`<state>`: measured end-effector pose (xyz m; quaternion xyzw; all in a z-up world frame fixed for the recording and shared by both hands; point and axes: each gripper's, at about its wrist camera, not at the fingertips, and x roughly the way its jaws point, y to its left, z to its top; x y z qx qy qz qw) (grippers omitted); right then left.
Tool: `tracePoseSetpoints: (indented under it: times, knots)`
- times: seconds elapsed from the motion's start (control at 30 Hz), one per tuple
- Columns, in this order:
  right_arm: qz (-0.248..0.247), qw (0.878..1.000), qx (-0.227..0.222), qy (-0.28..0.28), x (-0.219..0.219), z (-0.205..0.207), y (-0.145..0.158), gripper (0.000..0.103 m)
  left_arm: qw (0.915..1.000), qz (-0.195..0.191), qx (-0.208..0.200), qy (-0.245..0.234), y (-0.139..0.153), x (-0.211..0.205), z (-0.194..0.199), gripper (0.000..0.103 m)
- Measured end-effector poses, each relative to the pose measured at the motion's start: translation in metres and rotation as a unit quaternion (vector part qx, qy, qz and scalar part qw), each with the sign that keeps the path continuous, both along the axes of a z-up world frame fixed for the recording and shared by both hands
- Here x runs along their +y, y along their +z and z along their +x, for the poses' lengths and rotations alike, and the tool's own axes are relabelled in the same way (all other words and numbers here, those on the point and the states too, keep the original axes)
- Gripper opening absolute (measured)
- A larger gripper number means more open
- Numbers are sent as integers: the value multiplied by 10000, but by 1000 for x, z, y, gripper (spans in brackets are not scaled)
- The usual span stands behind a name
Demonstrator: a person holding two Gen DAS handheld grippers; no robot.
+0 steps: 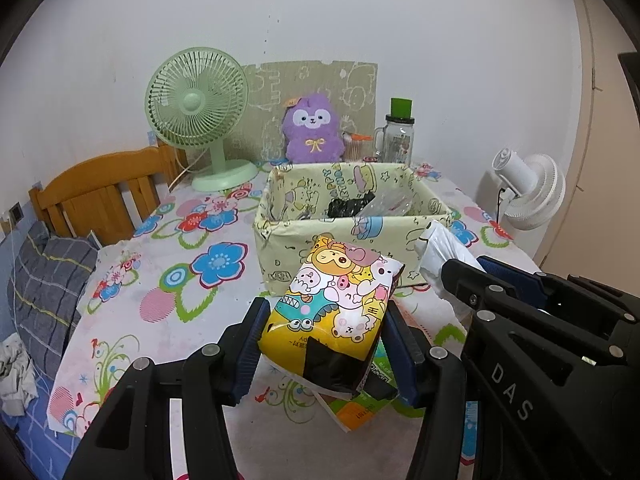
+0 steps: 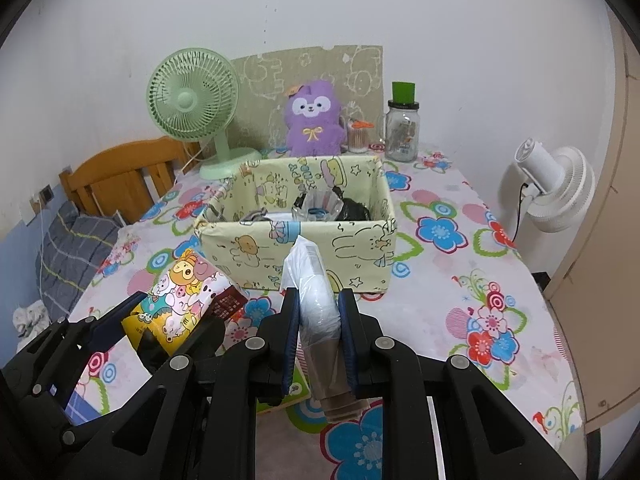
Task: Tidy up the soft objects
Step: 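Carry the yellow package and white-wrapped roll together over the fabric box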
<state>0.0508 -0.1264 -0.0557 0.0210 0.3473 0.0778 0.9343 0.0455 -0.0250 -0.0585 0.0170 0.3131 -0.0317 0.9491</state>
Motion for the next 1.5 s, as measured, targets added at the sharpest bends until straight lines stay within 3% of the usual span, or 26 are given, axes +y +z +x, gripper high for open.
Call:
tracePoseSetpoints:
  times: [0.67, 1.5]
  knots:
    - [-2, 9996, -274, -58, -2, -5, 41, 22, 9996, -21, -257, -84, 37, -2, -1, 58]
    - [-2, 9995, -296, -91, -5, 29, 54, 22, 9995, -15, -292, -135, 55, -8, 40, 58]
